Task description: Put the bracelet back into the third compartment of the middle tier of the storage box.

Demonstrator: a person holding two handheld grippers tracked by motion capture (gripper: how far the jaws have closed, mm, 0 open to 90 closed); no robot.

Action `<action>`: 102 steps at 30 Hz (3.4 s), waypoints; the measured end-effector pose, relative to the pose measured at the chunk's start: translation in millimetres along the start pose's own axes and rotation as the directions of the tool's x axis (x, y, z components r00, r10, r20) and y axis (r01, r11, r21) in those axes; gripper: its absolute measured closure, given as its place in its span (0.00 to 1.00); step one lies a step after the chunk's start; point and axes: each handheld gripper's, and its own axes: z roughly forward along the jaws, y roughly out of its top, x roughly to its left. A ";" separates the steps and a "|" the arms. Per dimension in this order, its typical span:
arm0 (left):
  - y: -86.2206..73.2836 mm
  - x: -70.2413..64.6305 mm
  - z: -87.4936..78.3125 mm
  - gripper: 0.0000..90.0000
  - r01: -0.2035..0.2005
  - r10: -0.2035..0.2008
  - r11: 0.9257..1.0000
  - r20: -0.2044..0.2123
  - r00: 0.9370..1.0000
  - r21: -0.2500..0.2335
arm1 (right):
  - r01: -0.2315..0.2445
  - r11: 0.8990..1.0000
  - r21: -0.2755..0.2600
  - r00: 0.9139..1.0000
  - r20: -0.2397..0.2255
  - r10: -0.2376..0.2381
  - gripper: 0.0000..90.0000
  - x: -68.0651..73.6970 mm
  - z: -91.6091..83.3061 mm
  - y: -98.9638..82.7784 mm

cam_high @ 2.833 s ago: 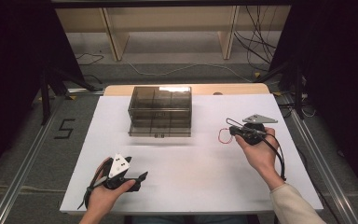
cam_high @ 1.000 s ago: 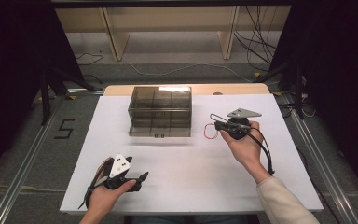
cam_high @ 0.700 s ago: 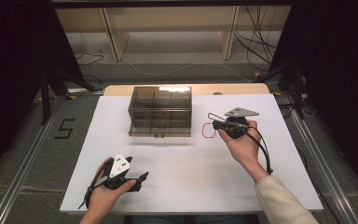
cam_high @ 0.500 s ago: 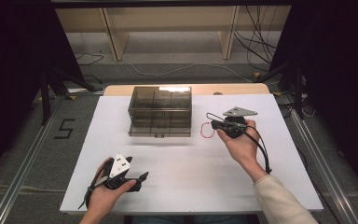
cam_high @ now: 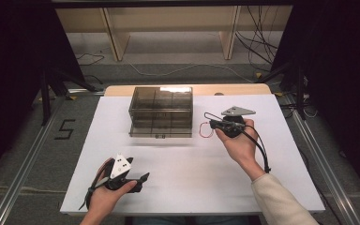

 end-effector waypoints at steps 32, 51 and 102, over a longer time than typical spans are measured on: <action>0.2 -0.4 0.5 0.22 -0.004 0.004 1.000 0.003 1.000 0.001 | 0.026 1.000 -0.002 0.999 -0.025 -0.026 0.97 16.4 16.2 16.3; 0.3 -0.6 0.6 0.22 -0.002 0.002 1.000 0.005 1.000 0.000 | 0.031 1.000 0.003 0.999 -0.034 -0.031 0.97 24.5 26.1 21.6; 0.5 -0.6 0.7 0.22 -0.001 0.001 1.000 0.008 1.000 -0.002 | 0.057 0.998 0.025 0.998 -0.037 -0.056 0.97 35.9 65.9 27.9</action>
